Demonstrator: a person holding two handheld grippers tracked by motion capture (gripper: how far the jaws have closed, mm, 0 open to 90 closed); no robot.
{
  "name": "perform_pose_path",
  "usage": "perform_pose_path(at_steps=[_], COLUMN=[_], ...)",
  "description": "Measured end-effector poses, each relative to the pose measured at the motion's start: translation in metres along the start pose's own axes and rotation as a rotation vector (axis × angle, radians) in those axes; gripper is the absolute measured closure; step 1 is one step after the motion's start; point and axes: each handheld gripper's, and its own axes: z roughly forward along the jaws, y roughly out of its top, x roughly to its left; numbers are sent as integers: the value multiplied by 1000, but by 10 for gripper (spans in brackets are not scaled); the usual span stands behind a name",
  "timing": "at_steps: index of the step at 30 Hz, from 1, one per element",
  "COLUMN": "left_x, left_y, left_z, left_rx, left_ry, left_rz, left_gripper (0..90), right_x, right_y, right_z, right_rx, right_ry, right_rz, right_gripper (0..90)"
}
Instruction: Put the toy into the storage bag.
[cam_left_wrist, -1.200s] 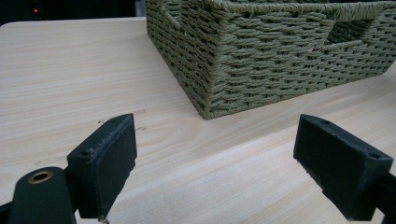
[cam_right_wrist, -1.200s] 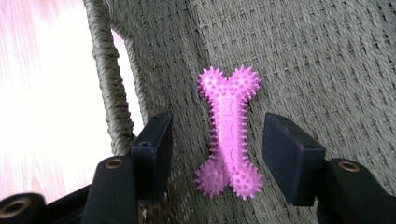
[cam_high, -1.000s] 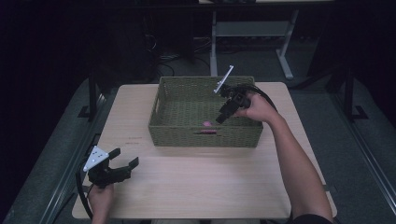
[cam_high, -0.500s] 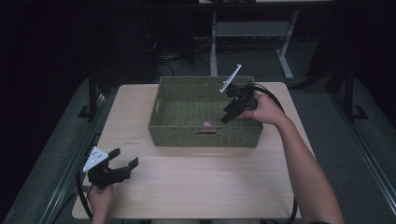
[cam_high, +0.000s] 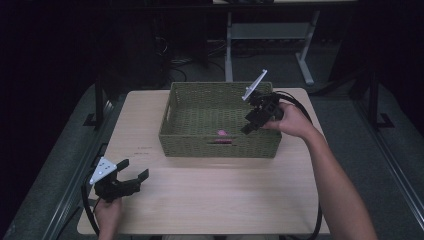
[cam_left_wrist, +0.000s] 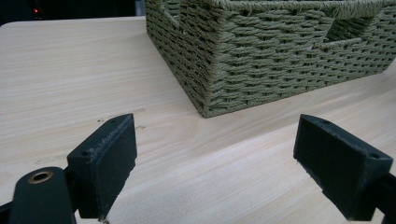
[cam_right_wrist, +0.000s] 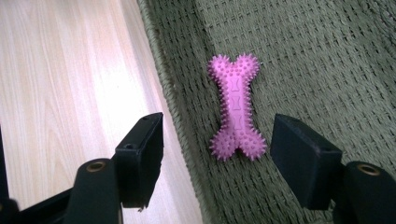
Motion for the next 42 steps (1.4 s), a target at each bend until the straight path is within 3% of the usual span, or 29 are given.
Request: perform_pose_path(at_steps=[19, 42], left_x=[-1, -2], left_y=[0, 0], left_z=[1, 2], left_rx=[4, 7], left_ry=[1, 3], left_rz=[11, 9], left_gripper=[128, 128], right_x=[19, 46], right_y=[-22, -56], right_z=[-16, -17], right_rx=[-23, -39], right_ry=[-17, -19], right_rz=[-5, -19], right_gripper=[307, 288])
